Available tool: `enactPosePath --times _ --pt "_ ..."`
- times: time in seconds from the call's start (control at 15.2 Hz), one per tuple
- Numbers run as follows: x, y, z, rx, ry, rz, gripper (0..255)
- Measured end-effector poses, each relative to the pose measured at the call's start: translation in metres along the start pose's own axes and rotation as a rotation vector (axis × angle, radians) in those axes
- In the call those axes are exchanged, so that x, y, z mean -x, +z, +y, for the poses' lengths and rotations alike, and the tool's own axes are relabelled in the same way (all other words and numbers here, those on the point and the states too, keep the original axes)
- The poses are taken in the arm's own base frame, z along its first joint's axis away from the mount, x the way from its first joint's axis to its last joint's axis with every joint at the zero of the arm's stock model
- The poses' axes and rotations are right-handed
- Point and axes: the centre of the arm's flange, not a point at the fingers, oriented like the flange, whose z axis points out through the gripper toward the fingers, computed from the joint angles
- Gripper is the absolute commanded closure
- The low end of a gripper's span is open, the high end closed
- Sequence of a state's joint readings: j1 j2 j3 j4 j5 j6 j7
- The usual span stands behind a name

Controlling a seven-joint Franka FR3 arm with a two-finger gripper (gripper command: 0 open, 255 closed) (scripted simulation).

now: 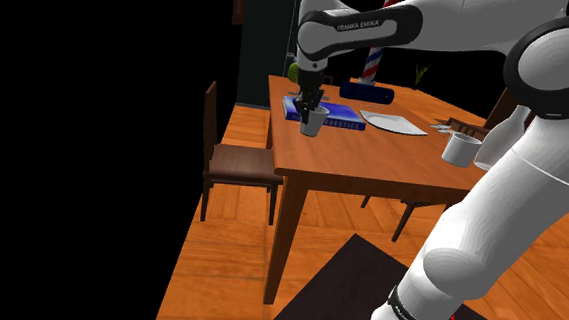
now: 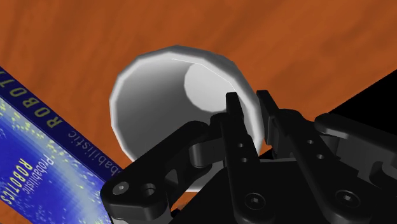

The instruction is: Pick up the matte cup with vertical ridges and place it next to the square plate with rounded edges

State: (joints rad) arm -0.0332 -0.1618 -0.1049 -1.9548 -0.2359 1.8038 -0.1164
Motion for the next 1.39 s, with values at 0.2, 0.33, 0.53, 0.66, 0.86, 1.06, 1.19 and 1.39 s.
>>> enactPosePath --times 0.2,0.33,0.53,0.66,0.86,1.06,1.19,1.39 --pt "0.001 -0.015 0.001 0.000 0.000 0.000 255" --pt "0.001 -0.026 0.004 0.000 0.000 0.000 255" --pt "0.000 -0.042 0.008 0.000 0.000 0.000 255" --pt "0.001 -0.052 0.009 0.000 0.000 0.000 255" --pt "0.003 -0.068 0.014 0.000 0.000 0.000 255" --pt "0.002 -0.083 0.016 0.000 0.000 0.000 255" --pt "0.002 -0.092 0.017 0.000 0.000 0.000 255" --pt "0.002 -0.109 0.021 0.000 0.000 0.000 255"
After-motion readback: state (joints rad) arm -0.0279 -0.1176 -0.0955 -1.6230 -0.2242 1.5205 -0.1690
